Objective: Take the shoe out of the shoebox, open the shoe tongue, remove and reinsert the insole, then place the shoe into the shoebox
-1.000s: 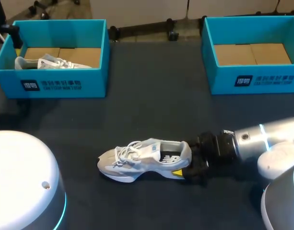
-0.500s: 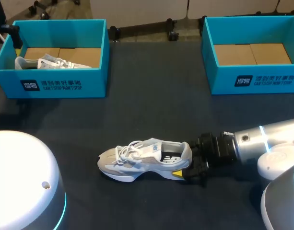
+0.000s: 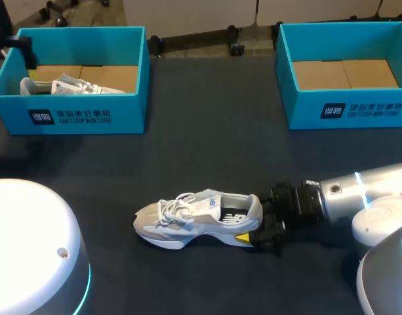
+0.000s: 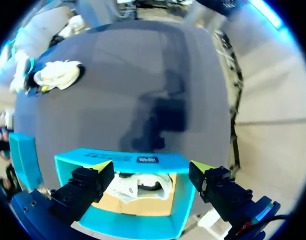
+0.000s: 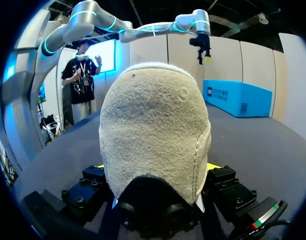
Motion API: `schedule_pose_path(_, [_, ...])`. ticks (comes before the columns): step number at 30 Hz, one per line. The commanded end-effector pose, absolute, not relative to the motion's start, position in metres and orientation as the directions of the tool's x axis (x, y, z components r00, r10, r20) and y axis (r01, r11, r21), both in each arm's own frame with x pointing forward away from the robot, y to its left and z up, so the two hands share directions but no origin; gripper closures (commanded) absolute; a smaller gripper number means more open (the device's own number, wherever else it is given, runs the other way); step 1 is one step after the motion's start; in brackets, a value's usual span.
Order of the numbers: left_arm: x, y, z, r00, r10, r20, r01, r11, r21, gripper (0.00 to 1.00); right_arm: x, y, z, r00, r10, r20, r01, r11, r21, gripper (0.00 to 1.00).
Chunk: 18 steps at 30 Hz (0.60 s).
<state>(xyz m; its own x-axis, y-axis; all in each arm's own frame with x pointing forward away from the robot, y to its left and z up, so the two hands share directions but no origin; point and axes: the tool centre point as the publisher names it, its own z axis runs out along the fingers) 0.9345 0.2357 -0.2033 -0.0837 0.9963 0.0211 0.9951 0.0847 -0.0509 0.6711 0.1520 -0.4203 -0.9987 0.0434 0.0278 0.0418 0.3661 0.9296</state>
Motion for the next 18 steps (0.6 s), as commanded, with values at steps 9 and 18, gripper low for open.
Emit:
schedule_pose_path(9, [0.880, 0.175, -0.197, -0.801, 0.598, -0.032, 0.597, 0.793, -0.121, 0.00, 0.671, 0.152, -0.420, -0.999, 0.044, 0.027, 0.042, 0.368, 0.929, 1.00])
schedule_pose_path(18, [0.877, 0.169, -0.199, -0.802, 0.596, -0.043, 0.598, 0.799, -0.064, 0.00, 0.671, 0.152, -0.420, -0.999, 0.044, 0.027, 0.042, 0.368, 0.929, 1.00])
